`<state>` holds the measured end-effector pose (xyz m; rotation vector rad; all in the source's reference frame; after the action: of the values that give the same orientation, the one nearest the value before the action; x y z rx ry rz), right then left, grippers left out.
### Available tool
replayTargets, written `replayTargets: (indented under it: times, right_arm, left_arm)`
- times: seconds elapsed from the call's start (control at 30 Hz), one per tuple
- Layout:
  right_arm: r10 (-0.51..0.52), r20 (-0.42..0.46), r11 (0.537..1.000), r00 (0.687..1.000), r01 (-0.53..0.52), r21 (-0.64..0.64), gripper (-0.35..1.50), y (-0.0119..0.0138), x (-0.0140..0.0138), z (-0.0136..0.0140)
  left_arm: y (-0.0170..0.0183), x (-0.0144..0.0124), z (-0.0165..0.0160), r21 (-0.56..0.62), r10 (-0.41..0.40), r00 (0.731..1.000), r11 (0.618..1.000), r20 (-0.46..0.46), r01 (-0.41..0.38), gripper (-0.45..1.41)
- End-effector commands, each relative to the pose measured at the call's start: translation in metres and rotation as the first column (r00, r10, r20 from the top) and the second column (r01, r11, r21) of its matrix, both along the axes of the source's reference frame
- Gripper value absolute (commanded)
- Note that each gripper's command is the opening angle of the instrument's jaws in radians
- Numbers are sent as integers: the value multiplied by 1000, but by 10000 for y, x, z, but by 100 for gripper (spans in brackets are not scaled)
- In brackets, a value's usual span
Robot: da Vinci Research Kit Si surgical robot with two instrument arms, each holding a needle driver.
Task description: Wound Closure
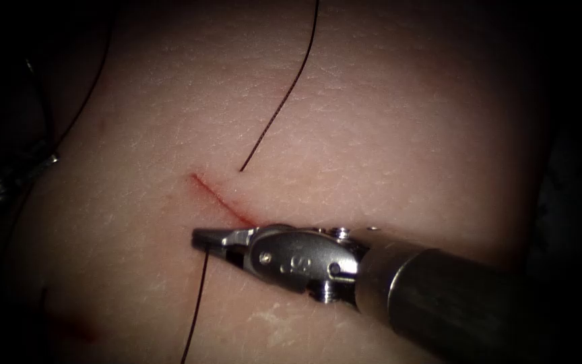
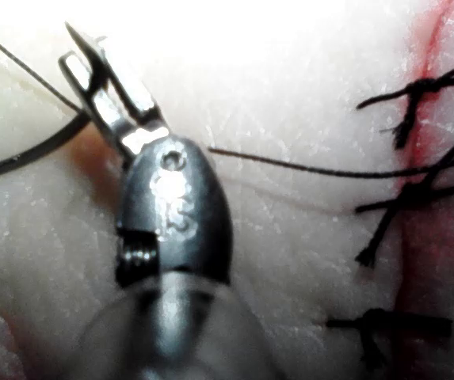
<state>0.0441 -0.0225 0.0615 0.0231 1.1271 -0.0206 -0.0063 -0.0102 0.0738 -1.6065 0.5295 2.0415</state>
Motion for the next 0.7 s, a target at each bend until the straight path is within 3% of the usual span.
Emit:
replayTargets:
  times: [0.03,0.4,0.7]
  right_arm:
    - [0,1,1000,1000,0,-2,-35,-14,3,-3]
    - [-84,16,996,996,85,-37,-35,-97,-1,-62]
    - [-175,8,984,984,175,-32,-35,-164,16,-81]
  left_arm:
    - [-7,-4,8,3,1,1000,1000,1,-1,-45]
    - [-7,-6,9,3,-1,1000,1000,0,1,-45]
    - [-8,-6,8,2,-1,1000,1000,0,1,-45]
